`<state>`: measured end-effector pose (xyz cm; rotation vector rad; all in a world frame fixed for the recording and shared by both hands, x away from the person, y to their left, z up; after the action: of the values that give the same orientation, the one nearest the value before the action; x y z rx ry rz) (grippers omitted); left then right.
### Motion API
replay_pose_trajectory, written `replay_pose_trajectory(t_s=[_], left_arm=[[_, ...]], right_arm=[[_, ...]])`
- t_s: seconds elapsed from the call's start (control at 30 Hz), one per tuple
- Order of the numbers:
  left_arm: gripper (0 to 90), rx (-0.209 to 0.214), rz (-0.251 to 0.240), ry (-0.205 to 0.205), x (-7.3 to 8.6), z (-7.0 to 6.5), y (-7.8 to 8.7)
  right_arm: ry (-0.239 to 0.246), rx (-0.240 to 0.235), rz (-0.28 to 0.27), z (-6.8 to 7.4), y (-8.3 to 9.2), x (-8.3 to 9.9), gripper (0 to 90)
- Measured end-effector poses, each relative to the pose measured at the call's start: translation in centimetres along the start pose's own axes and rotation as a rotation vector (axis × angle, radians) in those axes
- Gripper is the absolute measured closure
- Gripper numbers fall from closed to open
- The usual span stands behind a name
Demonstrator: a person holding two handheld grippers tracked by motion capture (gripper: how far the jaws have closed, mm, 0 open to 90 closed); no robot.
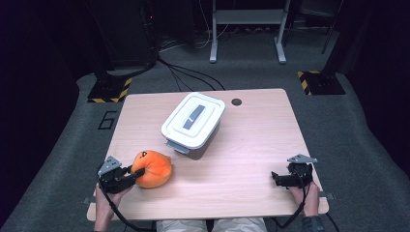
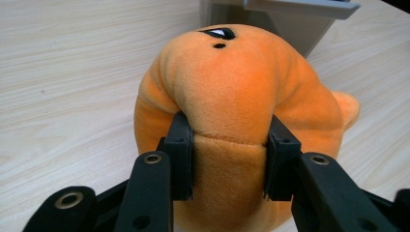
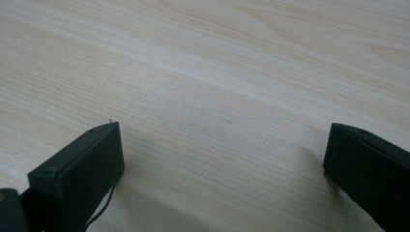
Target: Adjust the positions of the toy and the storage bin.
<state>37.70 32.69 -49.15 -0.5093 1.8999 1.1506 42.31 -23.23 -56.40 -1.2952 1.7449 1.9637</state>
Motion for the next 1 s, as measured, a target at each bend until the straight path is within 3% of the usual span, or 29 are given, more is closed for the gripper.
replay_pose_trajectory(t_s=[0.47, 1.0], left_arm=[[62.4, 0.074, 0.004, -0.085, -0.2, -3.8, 0.4], [61.9, 0.193, 0.034, -0.152, -0.5, -8.1, -1.3]], right_arm=[[0.001, 0.000, 0.000, 0.0, 0.0, 0.0, 0.1], [0.001, 0.000, 0.000, 0.0, 0.0, 0.0, 0.1]])
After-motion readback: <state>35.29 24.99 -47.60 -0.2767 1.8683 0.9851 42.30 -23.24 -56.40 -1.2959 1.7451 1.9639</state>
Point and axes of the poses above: each handheld gripper's, and its own axes: y roughly backward along the jaws, x roughly out of its underside, z roughly to its left, the point moved 5 cm from there along -y, roughly forward along the jaws, and after that the axes turned 7 degrees about y, right-handed, at the moved point
